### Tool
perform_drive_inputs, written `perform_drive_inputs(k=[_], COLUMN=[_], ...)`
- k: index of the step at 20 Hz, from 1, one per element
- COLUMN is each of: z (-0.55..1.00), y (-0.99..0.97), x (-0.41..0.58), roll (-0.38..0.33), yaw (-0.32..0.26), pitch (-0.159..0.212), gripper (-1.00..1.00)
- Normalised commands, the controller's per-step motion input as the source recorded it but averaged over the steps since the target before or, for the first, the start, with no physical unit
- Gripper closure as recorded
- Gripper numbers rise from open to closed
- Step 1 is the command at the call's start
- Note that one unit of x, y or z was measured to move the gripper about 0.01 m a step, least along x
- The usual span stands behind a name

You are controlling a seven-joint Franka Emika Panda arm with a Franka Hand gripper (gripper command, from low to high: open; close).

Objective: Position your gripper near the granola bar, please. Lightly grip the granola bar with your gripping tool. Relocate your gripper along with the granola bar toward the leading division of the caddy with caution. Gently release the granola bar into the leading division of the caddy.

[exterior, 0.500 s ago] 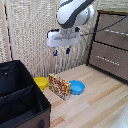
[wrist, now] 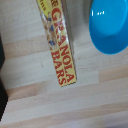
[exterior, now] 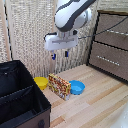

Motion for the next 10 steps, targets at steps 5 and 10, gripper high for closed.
perform_drive_inputs(k=[5,10], z=[-0.34,-0.44], y=[0.12,0.03], x=[-0.054,0.050], roll=[-0.095,-0.086], yaw=[0.148,0.177], pitch=[0.000,-0.005], gripper=[-1.00,-1.00])
